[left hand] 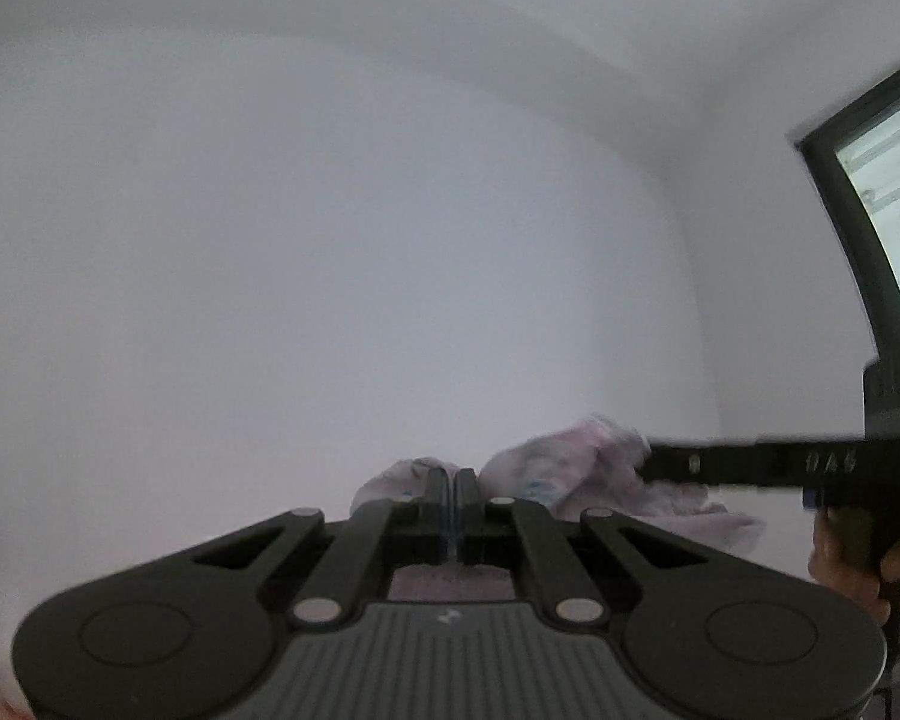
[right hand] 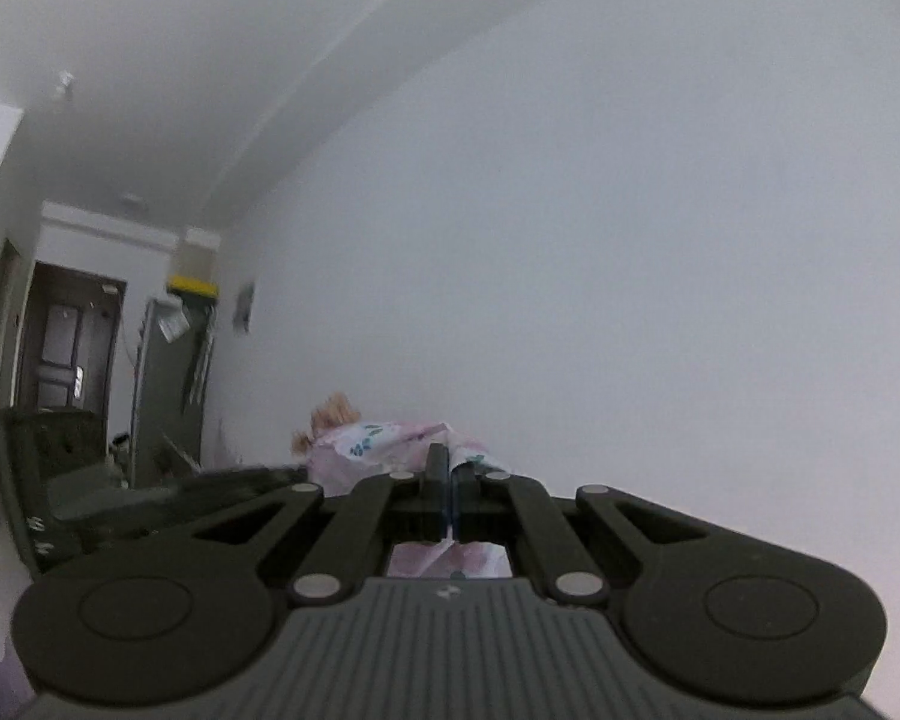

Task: Fold clothes
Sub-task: 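Grasp the pink floral dress with both grippers and lift it up, then lay the dress flat on the table, spreading it with both grippers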

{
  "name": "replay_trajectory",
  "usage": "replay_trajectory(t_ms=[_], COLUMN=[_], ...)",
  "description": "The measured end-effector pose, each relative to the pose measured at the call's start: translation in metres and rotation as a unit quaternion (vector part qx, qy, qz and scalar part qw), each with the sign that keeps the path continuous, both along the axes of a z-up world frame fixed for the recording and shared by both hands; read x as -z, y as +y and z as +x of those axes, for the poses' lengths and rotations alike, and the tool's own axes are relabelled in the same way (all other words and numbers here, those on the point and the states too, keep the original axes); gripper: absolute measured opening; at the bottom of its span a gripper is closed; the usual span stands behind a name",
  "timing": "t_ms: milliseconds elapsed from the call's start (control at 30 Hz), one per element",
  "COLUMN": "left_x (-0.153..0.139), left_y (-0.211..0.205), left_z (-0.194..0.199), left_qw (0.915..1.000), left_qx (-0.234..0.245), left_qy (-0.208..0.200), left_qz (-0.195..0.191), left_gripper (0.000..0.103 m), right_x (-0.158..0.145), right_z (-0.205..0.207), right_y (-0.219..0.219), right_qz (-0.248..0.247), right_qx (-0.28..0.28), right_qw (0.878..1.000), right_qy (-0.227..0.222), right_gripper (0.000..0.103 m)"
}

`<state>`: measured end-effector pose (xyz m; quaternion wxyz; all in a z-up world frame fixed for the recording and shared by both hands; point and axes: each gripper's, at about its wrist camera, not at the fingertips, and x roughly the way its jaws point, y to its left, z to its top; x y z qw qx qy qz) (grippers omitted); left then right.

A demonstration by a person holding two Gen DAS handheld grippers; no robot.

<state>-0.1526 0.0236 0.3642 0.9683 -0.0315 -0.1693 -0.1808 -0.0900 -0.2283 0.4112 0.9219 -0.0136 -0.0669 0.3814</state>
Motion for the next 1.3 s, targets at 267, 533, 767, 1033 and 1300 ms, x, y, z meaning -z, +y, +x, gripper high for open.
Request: replay_trajectory(t_ms=[267, 533, 767, 1033, 1300], left_x=[0.008, 0.185, 0.312, 0.356, 0.357], left_y=[-0.021, 0.014, 0.045, 0.038, 0.044], left_z=[0.141, 0.249, 0.204, 0.172, 0.147], left_qw=[0.9862, 0.9014, 0.8606, 0.849, 0.8518], left_qx=[-0.067, -0.077, -0.019, -0.02, -0.05], left_qy=[0.147, 0.419, 0.498, 0.51, 0.493], left_qz=[0.037, 0.078, 0.104, 0.136, 0.17], left_gripper=[0.007, 0.041, 0.05, 0.05, 0.041], right_x=[0.037, 0.229, 0.332, 0.4, 0.376], right_z=[0.118, 0.258, 0.198, 0.199, 0.143], right_y=[0.015, 0.044, 0.11, 0.167, 0.069], right_qz=[0.021, -0.129, -0.255, -0.277, -0.079], right_qx=[0.087, 0.254, 0.133, 0.12, 0.296], right_qw=[0.987, 0.89, 0.892, 0.892, 0.887], right_qy=[0.135, 0.356, 0.349, 0.337, 0.346], right_gripper=[0.001, 0.049, 0.058, 0.028, 0.0])
